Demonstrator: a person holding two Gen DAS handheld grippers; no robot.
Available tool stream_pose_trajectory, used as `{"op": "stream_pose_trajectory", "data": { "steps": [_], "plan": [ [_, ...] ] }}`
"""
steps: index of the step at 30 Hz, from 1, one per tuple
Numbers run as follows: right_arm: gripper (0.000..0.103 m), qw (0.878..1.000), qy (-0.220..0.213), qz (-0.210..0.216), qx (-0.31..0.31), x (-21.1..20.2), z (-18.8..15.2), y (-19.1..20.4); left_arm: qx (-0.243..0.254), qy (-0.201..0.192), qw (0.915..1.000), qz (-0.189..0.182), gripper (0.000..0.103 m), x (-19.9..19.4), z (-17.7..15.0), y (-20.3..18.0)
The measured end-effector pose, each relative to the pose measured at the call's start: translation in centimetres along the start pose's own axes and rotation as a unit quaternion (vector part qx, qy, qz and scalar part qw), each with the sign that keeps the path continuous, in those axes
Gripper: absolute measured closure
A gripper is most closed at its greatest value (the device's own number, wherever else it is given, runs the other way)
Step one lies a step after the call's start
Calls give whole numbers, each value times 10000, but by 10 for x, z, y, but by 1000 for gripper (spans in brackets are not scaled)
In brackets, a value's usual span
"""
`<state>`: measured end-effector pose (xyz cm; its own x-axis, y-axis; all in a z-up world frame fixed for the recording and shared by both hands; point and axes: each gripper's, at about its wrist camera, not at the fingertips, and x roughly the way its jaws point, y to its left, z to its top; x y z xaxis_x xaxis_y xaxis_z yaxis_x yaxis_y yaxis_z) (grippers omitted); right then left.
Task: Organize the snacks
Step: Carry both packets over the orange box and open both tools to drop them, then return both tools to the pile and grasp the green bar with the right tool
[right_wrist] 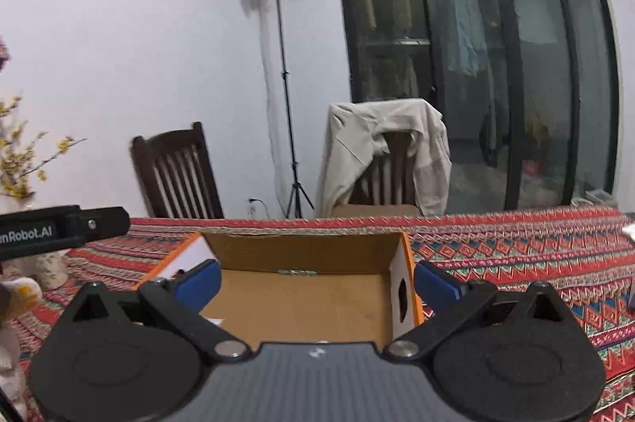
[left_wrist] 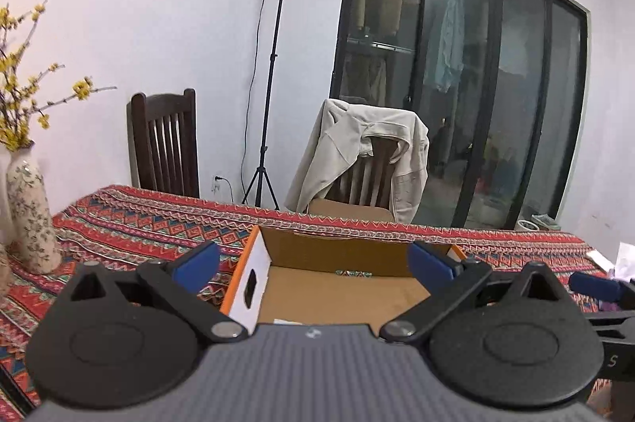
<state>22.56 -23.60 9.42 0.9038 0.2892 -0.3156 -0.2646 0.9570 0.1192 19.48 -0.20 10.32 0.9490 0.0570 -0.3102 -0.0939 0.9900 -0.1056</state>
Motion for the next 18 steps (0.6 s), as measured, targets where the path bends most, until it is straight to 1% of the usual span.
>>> {"op": "stream_pose_trajectory", "data": {
  "steps": [4, 7, 16, 18],
  "plan": [
    [0, 9999, -45, 123, -105, -26, -5, 6, 110, -33, 9999, -61, 0, -21, -8, 4],
    [0, 9996, -72, 211, -182, -45, -15, 11, 151, 66, 9998, -105, 0, -33, -16, 8],
    [0, 9987, 150, 369, -321, -79, -53, 21, 218, 213, 9994, -188, 0, -61, -47, 18],
    [0, 9985, 238, 371, -329, -83, -62, 22, 177, 287, 9991, -266, 0, -65, -54, 23]
  ]
}}
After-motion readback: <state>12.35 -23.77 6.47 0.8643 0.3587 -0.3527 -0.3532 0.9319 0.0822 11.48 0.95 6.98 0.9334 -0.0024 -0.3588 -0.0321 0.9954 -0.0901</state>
